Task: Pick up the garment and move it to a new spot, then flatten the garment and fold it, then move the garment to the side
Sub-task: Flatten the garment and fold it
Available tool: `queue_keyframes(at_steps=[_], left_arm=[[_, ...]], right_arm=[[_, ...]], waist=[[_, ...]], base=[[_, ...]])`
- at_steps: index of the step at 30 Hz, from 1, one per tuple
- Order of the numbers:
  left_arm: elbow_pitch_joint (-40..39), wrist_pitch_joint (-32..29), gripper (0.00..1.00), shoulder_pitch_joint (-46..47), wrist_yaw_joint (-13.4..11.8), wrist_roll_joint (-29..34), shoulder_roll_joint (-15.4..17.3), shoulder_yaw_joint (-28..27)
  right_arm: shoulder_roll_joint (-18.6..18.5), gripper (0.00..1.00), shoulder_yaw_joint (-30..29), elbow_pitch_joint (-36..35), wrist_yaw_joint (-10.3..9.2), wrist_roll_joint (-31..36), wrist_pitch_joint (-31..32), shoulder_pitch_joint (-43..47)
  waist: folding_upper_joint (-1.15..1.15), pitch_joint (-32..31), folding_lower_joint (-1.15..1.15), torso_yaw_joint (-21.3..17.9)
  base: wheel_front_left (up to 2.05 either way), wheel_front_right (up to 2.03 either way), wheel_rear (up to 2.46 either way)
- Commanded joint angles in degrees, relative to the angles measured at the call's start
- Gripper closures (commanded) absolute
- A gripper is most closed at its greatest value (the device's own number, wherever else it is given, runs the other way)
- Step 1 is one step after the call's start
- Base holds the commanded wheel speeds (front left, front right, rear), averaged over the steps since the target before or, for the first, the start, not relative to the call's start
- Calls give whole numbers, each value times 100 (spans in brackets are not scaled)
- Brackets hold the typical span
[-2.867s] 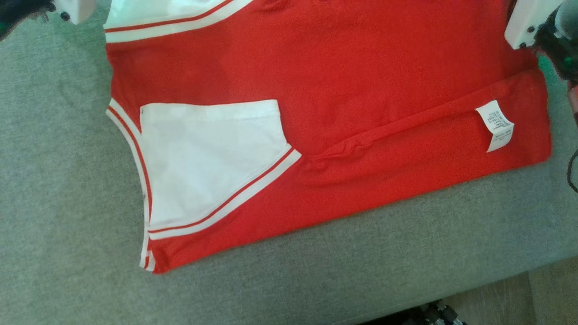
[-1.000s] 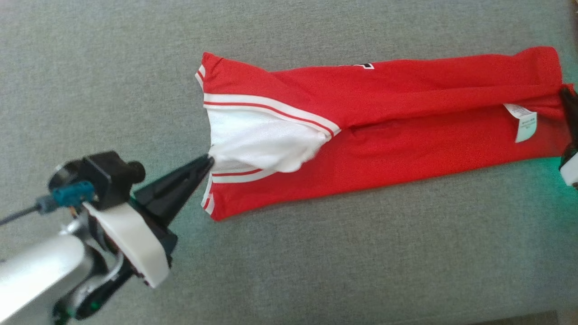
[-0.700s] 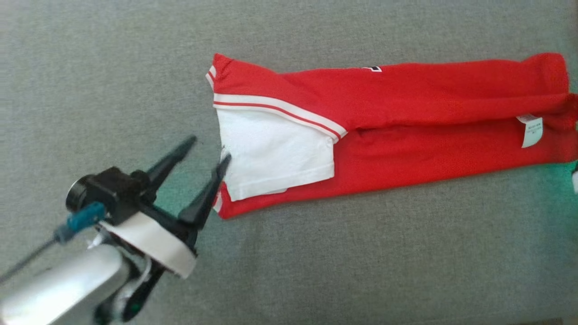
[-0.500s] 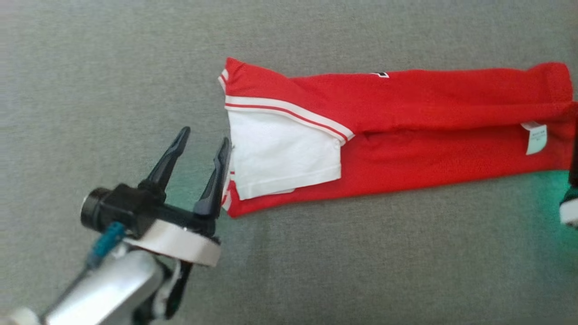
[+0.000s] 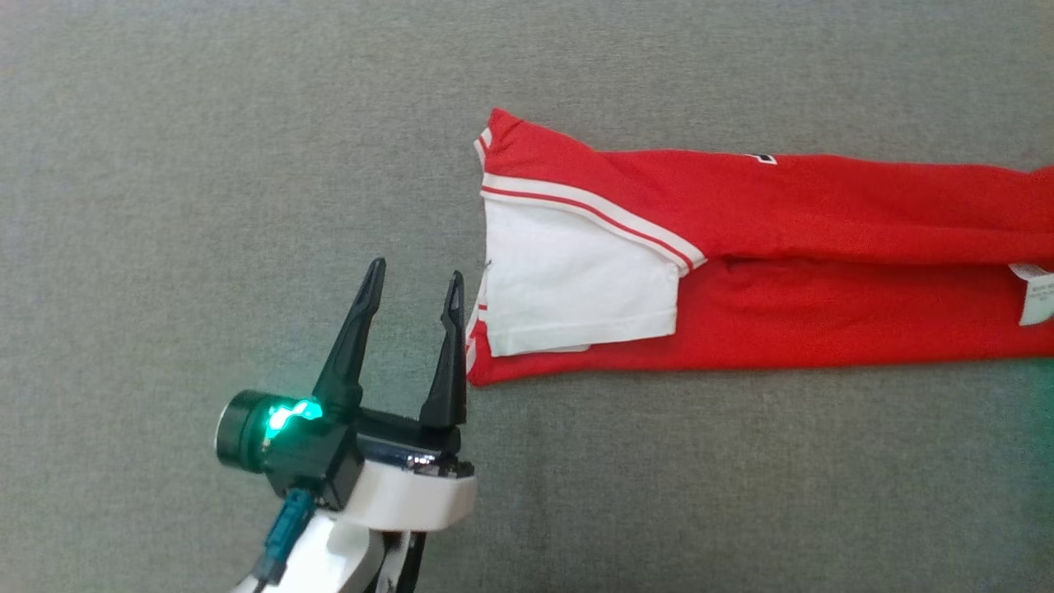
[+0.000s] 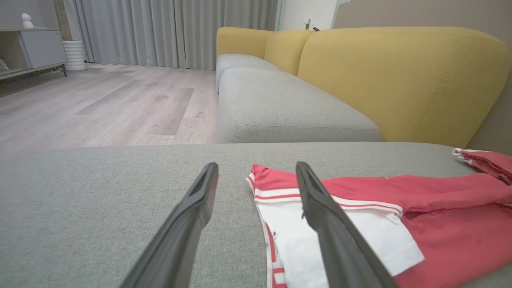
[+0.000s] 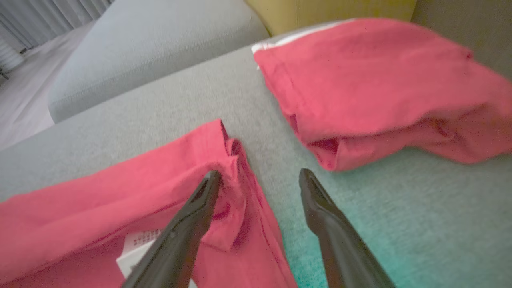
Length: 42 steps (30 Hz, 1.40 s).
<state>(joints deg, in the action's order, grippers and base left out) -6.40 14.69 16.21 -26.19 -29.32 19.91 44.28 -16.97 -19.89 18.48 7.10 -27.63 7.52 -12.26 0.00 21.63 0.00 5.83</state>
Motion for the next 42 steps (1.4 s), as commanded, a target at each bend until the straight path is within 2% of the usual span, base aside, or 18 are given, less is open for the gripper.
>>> queue_keyframes(at_steps=[1,4,5,6,7,8,13,21,26,31,34,37,42], left_arm=[[-105,29,0,22,104,122,-16,-330],[-50,30,0,-92,288,278,-154,-549],[-29,30,0,-131,344,322,-191,-613],[-10,30,0,-165,399,367,-226,-674],[10,30,0,-196,452,408,-261,-728],[31,30,0,-223,506,443,-296,-777],[122,30,0,-338,729,598,-439,-1002],[212,30,0,-476,986,751,-566,-1237],[267,30,0,-537,1134,813,-634,-1358],[324,30,0,-539,1264,855,-741,-1463],[380,30,0,-528,1353,881,-831,-1493],[464,30,0,-500,1454,909,-929,-1509],[605,30,0,-430,1642,956,-1108,-1520]], right_arm=[[-104,0,31,-109,39,2,219,35],[-27,3,53,-151,39,-68,603,96],[-3,35,60,-180,39,-105,722,113],[13,61,65,-218,39,-138,825,126],[17,94,66,-267,39,-156,896,138],[24,100,58,-310,39,-180,972,148],[-11,100,-93,-603,39,-216,1068,149],[-308,100,-511,-1024,39,-206,1104,71],[-316,100,-475,-1836,39,-901,1457,-162],[5,100,249,-3060,39,-1749,1895,-473],[281,100,950,-3470,39,-1877,2063,-720],[526,100,1852,-3510,39,-1731,2177,-971],[796,100,3213,-3023,39,-1586,2339,-1226]], waist=[[0,-6,0,54],[0,-16,0,61],[0,-19,0,55],[0,-25,0,49],[0,-31,0,41],[0,-42,0,33],[0,-102,0,-30],[0,-193,0,-154],[0,-252,0,-230],[0,-239,0,-269],[0,-220,0,-276],[0,-206,0,-234],[0,-159,0,-31]], base=[[0,0,0],[0,0,0],[0,0,0],[0,0,0],[0,0,0],[0,0,0],[0,0,0],[0,0,0],[0,0,0],[0,0,0],[0,0,0],[0,0,0],[0,0,0]])
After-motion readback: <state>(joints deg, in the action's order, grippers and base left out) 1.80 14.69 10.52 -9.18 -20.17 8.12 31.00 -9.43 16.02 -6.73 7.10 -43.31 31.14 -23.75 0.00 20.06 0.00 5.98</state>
